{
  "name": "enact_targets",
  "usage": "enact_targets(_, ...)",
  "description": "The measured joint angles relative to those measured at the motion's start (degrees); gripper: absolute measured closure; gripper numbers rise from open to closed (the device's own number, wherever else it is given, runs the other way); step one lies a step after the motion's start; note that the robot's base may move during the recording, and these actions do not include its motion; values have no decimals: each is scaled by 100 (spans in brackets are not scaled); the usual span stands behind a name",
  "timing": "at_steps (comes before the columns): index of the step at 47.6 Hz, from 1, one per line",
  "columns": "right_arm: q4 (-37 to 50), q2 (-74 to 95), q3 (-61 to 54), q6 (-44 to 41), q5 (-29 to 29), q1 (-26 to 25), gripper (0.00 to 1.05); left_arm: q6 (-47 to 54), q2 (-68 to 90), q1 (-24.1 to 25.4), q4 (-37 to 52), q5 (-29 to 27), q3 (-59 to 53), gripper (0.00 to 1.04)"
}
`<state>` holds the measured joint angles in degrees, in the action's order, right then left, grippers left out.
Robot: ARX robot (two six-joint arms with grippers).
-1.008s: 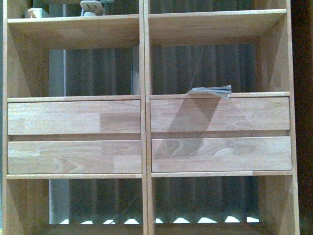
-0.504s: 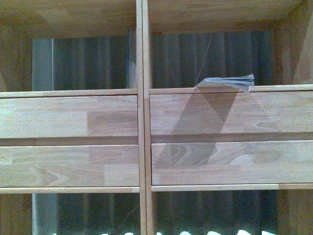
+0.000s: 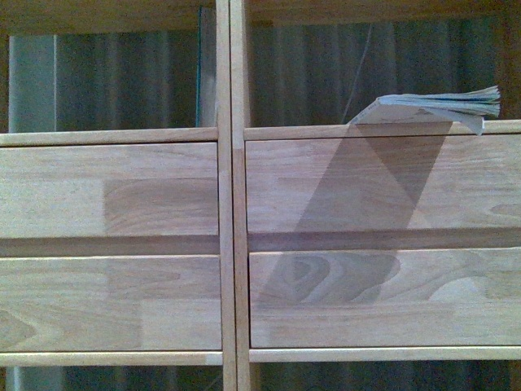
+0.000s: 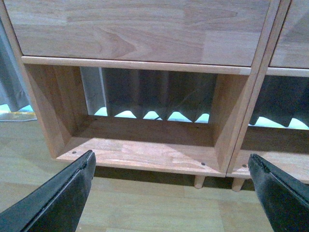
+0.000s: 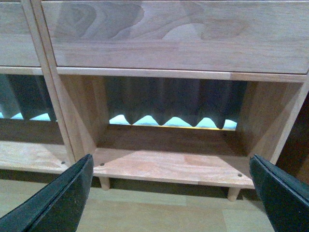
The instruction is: Organize books on shelf
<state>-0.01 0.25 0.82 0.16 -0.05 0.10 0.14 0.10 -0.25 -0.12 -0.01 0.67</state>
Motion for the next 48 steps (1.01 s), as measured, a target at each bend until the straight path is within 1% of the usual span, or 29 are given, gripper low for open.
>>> enact_targets(48, -2, 0, 0, -2, 0, 0, 7, 0, 0, 0, 0, 0, 0, 7)
